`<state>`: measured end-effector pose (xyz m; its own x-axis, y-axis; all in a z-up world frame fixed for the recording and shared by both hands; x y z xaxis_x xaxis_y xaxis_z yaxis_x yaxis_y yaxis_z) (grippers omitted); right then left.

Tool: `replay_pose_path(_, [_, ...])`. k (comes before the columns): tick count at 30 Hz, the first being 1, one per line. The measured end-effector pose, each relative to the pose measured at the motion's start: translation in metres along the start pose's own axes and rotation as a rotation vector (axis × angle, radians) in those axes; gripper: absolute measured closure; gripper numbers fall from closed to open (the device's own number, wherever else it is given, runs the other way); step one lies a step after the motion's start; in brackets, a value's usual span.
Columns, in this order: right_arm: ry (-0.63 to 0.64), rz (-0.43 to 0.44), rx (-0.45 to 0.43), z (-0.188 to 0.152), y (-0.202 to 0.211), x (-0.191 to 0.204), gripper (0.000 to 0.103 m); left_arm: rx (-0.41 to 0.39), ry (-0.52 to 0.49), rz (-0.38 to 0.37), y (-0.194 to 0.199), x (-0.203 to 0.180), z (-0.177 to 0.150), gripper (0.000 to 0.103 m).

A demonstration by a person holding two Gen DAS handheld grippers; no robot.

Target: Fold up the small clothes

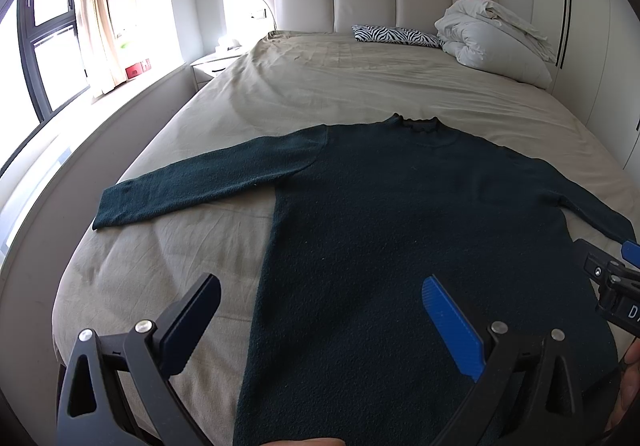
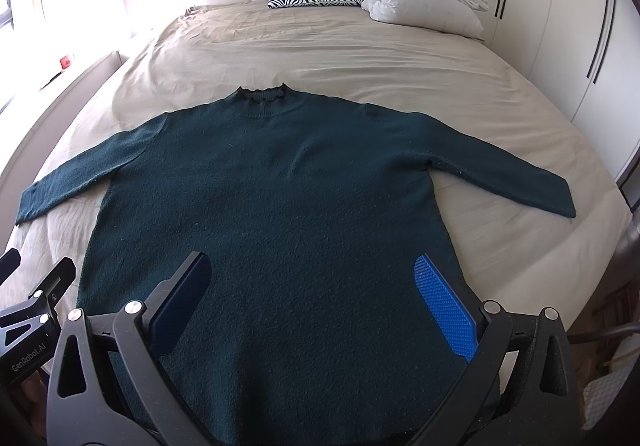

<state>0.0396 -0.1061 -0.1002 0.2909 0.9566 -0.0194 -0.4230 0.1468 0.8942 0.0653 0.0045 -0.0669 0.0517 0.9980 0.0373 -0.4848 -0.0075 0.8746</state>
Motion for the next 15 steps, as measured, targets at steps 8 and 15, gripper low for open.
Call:
replay_pose_path(8, [0.001, 0.001, 0.000, -0.0001, -0.0001, 0.0007, 0.000, 0.001, 0.000, -0.001, 0.0001, -0.0001, 0.0002, 0.000])
replay_pose_path(15, [0.000, -0.001, 0.001, -0.0001, -0.0001, 0.0011, 0.000, 0.001, 0.001, 0.000, 0.0002, -0.0002, 0.0002, 0.000])
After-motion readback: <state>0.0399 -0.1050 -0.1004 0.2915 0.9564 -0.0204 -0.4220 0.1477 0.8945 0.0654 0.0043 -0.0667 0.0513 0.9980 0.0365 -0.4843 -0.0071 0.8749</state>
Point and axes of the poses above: each gripper's, at about its wrist camera, not at the fingertips, and y roughly against the way its jaws point, x to its left, z to its top, the point moved 9 cm from there along -y, roughly the way its jaws point, and after that the axes turned 15 degrees about x, right-handed, at the moved point
